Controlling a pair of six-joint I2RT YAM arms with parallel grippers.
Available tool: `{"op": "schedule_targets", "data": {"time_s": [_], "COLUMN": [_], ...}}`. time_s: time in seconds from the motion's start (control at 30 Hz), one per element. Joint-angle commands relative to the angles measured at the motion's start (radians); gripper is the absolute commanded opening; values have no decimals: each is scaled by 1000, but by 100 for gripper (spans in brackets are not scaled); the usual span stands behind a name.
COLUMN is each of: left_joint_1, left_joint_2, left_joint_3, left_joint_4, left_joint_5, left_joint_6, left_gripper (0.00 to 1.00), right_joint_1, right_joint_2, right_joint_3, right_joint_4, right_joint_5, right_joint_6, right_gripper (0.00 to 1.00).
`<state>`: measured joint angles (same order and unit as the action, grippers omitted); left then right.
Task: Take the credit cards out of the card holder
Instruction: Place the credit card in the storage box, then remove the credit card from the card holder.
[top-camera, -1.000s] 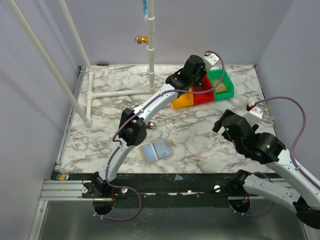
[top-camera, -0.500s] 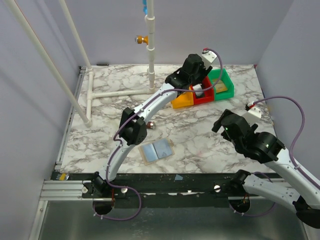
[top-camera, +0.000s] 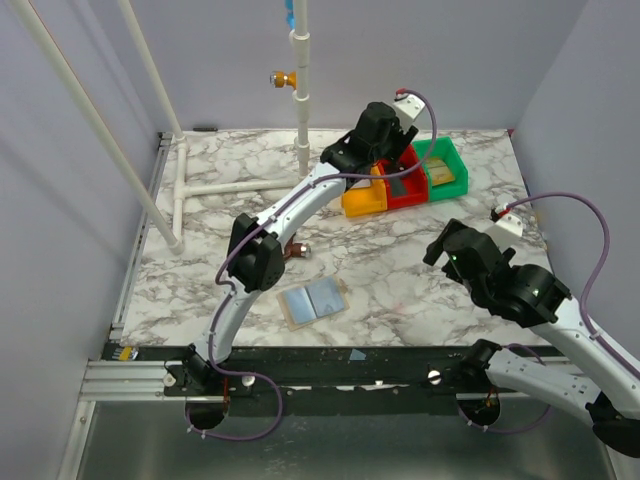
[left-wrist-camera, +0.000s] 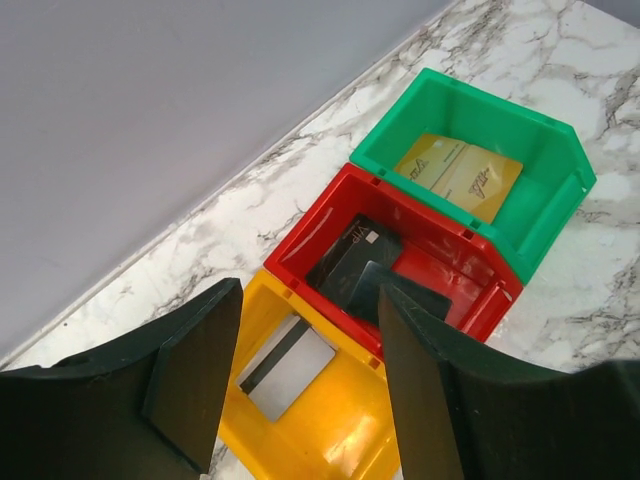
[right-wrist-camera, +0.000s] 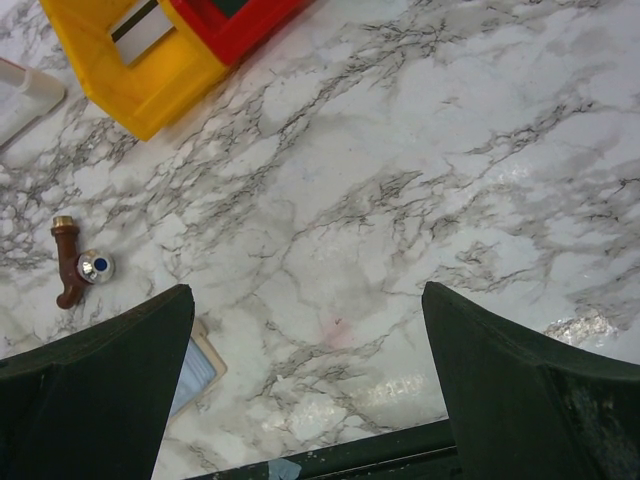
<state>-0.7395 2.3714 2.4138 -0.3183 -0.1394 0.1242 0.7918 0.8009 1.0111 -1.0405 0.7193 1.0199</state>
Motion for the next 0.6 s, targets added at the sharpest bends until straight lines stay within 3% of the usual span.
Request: {"op": "schedule_targets", "data": {"time_s": [0.0,0.3,0.57], "left_joint_1": [14,16,24], "left_joint_2": [-145,-303,-542], "left_joint_3": [-81,-268,-547], "left_joint_4": [7,-12,-33], "left_joint_5": [36,54,63], "left_joint_6": [-54,-142,-277], "left_gripper": [59,63,63], "right_joint_1": [-3,-3,-3], "right_joint_2": [-10,-6,23], "right_joint_3": [-4,-26,-59], "right_joint_4": [17,62,157], "right_joint_5": [-1,-19,-63], "right_joint_6": [-13,-39,-76], "right_gripper": [100,100,100]}}
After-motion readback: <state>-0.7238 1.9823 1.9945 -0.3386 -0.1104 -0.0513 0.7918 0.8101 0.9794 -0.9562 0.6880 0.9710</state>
